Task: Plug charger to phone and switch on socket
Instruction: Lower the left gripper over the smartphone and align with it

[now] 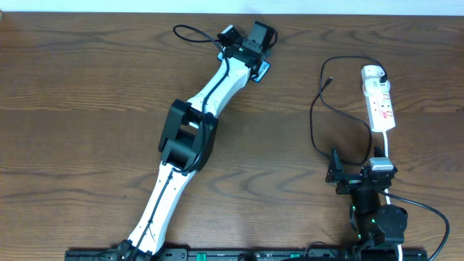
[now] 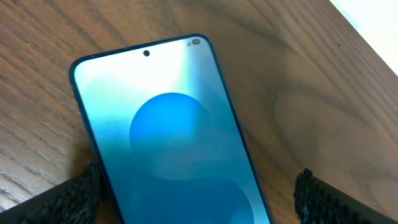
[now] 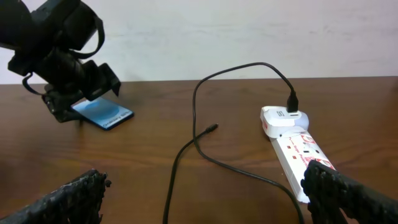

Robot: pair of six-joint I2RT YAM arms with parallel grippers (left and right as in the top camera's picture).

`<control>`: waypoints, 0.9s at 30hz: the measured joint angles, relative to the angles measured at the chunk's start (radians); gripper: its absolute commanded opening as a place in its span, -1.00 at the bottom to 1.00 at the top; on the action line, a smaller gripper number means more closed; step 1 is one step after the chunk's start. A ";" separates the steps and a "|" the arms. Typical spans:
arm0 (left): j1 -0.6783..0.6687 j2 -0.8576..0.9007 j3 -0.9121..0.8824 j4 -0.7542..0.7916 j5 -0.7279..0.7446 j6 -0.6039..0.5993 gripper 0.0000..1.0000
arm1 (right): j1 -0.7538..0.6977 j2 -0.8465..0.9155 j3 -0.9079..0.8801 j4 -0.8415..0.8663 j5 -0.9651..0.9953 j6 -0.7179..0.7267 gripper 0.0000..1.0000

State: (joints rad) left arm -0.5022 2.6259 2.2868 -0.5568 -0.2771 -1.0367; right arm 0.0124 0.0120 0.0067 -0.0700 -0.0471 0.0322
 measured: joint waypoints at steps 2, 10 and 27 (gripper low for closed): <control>-0.003 0.004 0.005 0.000 -0.008 0.002 0.96 | 0.000 0.000 0.000 0.000 0.000 0.000 0.98; -0.011 0.013 0.011 0.000 -0.032 0.025 0.96 | 0.000 0.000 0.000 0.000 0.000 0.000 0.99; -0.023 0.049 0.048 -0.005 -0.069 0.111 0.96 | 0.000 0.000 0.000 0.000 0.000 0.000 0.99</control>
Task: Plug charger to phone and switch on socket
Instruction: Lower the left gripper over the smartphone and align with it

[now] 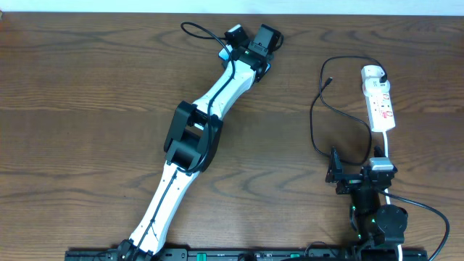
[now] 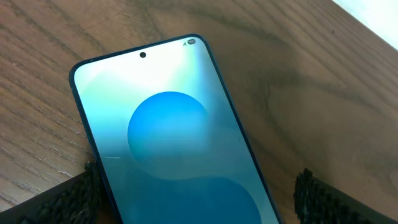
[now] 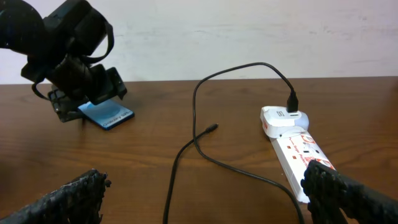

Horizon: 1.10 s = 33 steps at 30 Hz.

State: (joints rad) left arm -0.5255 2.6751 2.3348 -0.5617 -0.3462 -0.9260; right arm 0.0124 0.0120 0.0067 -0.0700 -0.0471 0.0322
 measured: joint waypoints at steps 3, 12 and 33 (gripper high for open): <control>0.000 0.004 0.008 -0.013 0.001 0.011 0.95 | 0.000 0.000 0.000 0.000 0.000 0.000 0.99; -0.002 0.016 0.024 -0.027 -0.003 0.026 0.96 | 0.000 0.000 0.000 0.000 0.000 0.000 0.99; -0.014 0.040 0.042 -0.027 -0.046 0.052 0.97 | 0.000 0.000 0.000 0.000 0.000 0.000 0.99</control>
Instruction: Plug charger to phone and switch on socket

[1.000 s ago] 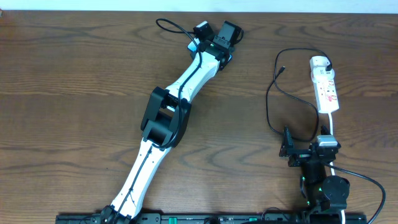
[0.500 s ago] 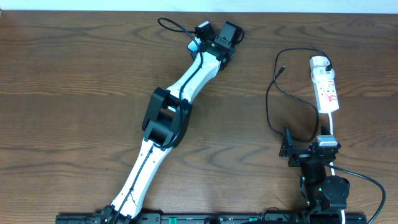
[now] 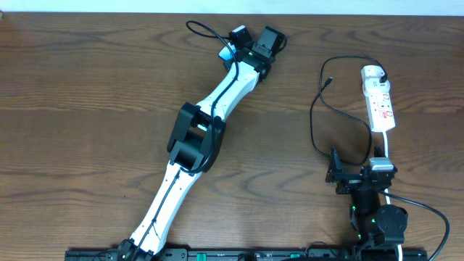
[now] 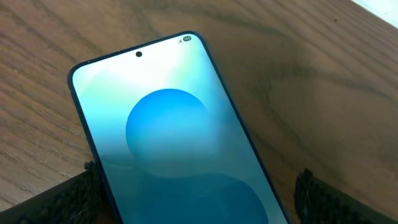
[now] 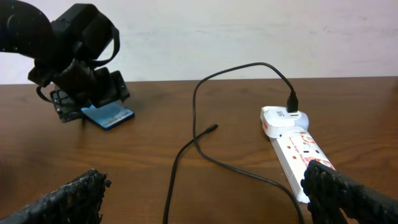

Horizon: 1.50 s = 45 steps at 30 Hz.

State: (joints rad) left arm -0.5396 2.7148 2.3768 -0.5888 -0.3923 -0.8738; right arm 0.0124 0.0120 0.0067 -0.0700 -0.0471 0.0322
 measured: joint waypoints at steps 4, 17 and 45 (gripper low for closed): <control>-0.004 0.006 0.005 -0.008 -0.009 0.023 0.97 | 0.000 0.000 0.000 0.000 0.000 0.000 0.98; -0.008 0.018 0.012 -0.005 -0.030 0.048 0.97 | 0.000 0.000 0.000 0.000 0.000 0.000 0.99; 0.000 0.016 0.047 -0.204 -0.021 -0.076 1.00 | 0.000 0.000 0.000 0.000 0.000 0.000 0.98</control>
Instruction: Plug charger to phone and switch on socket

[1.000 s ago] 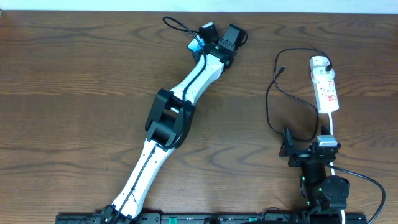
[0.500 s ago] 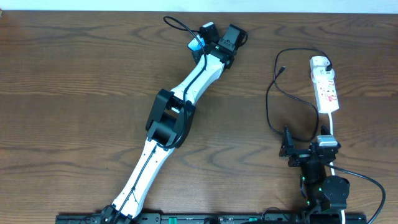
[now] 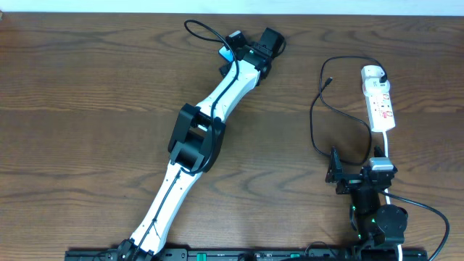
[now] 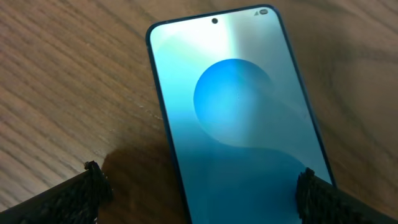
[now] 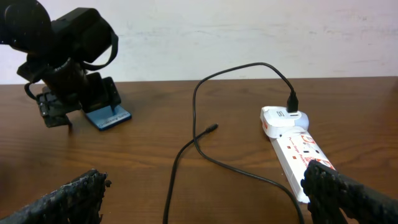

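The phone [image 4: 239, 118], its blue screen lit, lies flat on the wooden table at the far middle. My left gripper [image 4: 202, 193] stands open just over it, with the left fingertip [image 4: 93, 190] on bare wood and the right fingertip [image 4: 314, 190] at the phone's right edge. From the right wrist view the phone [image 5: 107, 116] shows just right of that gripper. In the overhead view the left gripper [image 3: 257, 55] hides the phone. The black charger cable [image 3: 317, 116] runs from the white power strip [image 3: 379, 98]; its free plug end [image 5: 212, 128] lies loose. My right gripper [image 5: 202, 202] is open near the front edge.
A white adapter [image 5: 281, 117] sits in the far end of the power strip [image 5: 301, 152]. The cable [image 5: 194, 124] loops across the wood between the strip and the phone. The table's far edge meets a pale wall [image 5: 249, 37].
My left gripper has turned and shifted left over the phone. The phone now sits toward the right finger instead of the left one. The right arm has not moved.
Through all the earlier moments my left gripper stayed open low over the phone, which lay nearer its left finger, while the arm swung slightly further back. Now the phone lies toward its right finger. Right gripper, cable and power strip kept their places.
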Robot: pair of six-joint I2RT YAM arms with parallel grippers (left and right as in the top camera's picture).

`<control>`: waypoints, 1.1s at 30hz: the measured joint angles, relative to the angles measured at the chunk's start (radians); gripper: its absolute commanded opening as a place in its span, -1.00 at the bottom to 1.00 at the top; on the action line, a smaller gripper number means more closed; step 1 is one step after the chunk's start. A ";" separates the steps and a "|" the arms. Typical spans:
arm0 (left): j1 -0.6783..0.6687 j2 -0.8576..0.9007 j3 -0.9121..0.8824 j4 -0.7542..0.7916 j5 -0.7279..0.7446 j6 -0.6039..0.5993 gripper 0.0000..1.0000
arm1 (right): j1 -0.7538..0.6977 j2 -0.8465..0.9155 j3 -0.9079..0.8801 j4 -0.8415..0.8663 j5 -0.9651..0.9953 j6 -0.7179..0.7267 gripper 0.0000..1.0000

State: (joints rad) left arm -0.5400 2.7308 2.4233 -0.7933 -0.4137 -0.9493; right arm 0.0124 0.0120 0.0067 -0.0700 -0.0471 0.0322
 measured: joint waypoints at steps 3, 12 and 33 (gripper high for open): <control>0.002 -0.003 0.000 -0.011 0.006 0.002 0.96 | 0.000 0.000 0.000 0.000 0.000 0.000 0.98; 0.015 -0.056 -0.010 -0.131 0.075 0.008 0.96 | 0.000 0.000 0.000 0.000 0.000 0.000 0.99; 0.146 -0.201 0.101 -0.160 0.399 0.084 0.96 | 0.000 0.000 0.000 0.000 0.000 0.000 0.99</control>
State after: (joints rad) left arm -0.3939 2.5301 2.5244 -0.9535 -0.0151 -0.8654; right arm 0.0124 0.0120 0.0067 -0.0700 -0.0471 0.0322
